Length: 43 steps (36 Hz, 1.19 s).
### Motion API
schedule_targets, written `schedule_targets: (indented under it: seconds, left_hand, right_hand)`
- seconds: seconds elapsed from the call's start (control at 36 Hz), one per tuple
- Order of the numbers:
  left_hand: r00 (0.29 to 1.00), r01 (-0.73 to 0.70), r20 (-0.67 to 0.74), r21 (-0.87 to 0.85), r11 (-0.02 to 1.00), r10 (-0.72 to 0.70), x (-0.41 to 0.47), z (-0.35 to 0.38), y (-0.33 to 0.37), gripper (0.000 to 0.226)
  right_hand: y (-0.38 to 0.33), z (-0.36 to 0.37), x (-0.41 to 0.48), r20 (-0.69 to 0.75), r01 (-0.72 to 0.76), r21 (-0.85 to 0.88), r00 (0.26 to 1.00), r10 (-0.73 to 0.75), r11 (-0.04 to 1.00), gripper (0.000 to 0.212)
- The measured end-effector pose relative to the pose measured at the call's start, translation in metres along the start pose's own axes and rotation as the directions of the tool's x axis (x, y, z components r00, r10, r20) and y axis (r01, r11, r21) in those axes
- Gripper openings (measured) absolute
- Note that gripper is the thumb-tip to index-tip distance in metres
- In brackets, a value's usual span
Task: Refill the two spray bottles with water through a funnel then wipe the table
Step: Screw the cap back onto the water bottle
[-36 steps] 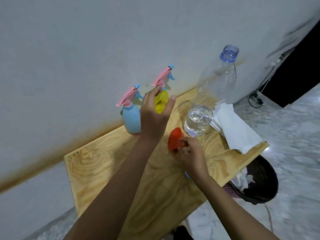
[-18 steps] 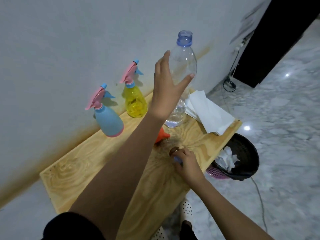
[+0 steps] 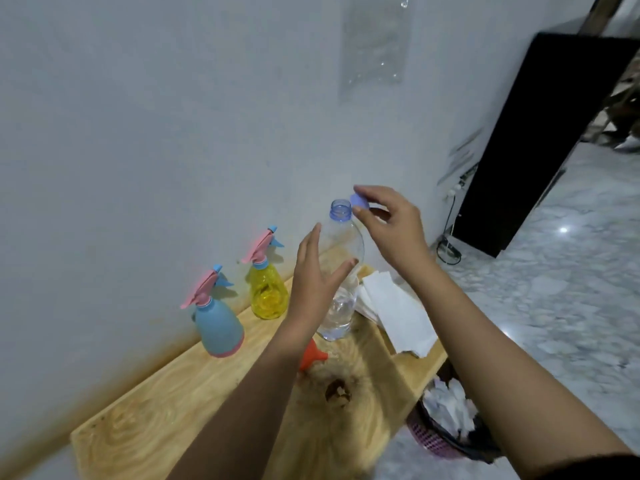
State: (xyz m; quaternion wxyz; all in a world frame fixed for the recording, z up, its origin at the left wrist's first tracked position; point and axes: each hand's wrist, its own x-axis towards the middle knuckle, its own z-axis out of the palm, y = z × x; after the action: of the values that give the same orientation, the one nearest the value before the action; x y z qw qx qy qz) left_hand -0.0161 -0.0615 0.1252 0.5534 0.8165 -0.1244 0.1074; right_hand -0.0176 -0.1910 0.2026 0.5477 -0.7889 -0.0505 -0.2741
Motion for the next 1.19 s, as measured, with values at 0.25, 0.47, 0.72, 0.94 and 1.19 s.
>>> schedule_targets:
  seconds: [0.25, 0.47, 0.72, 0.94, 1.19]
  left_hand:
    - [1.000, 0.026, -0.002, -0.014, 1.000, -0.026, 0.003, -0.002, -0.003, 0.081]
    - [0.999, 0.039, -0.001, -0.030, 0.999, -0.039, 0.006, 0.000, -0.006, 0.081]
    - [0.999, 0.046, 0.010, -0.064, 0.997, -0.046, 0.008, -0.001, -0.009, 0.082]
    - [0.990, 0.085, 0.127, -0.171, 0.982, -0.064, 0.014, -0.010, -0.013, 0.077]
    - [0.995, 0.075, 0.072, -0.162, 0.984, -0.064, 0.012, -0.004, -0.012, 0.082]
  right_hand:
    - [-0.007, 0.003, 0.030, 0.353, 0.059, -0.208, 0.935, 0.019, 0.976, 0.029]
    - [-0.015, -0.006, 0.045, 0.494, 0.065, -0.268, 0.866, 0.079, 0.961, 0.030]
    - [-0.019, 0.001, 0.047, 0.437, 0.051, -0.334, 0.893, 0.107, 0.941, 0.032]
    - [-0.019, -0.016, 0.051, 0.526, -0.040, -0.239, 0.835, 0.164, 0.970, 0.034]
    - [-0.022, -0.002, 0.046, 0.376, 0.038, -0.356, 0.921, 0.106, 0.934, 0.039]
